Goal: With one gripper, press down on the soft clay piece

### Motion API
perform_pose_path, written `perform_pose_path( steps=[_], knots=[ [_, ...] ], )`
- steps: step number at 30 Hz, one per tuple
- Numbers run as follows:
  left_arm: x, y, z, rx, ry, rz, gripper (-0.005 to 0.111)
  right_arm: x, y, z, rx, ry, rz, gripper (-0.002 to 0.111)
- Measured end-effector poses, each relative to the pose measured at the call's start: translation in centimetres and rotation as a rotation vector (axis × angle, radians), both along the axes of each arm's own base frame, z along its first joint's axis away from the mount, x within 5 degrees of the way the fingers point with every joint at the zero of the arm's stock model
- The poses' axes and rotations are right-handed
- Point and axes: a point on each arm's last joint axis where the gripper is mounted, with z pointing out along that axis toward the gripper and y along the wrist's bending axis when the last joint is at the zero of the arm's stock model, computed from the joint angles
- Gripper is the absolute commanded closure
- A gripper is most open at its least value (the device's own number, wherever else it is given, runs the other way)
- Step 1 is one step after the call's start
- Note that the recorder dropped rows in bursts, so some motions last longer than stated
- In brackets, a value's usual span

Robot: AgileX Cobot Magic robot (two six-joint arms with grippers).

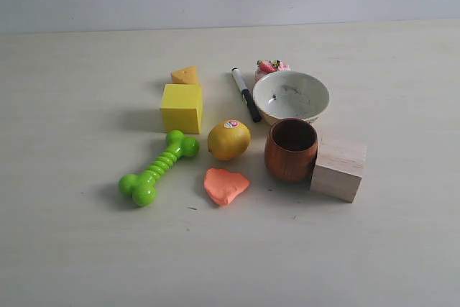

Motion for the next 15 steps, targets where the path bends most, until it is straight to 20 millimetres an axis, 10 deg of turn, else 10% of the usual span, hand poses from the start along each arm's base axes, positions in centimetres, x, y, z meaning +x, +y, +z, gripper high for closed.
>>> perform_pose_path(
  steps=[15],
  knots=[
    [-0.9,-0.1,5.1,-0.289,-0.205,-0.022,0.107,0.0,0.0,0.0,0.000,0.000,0.000,0.108]
  ],
)
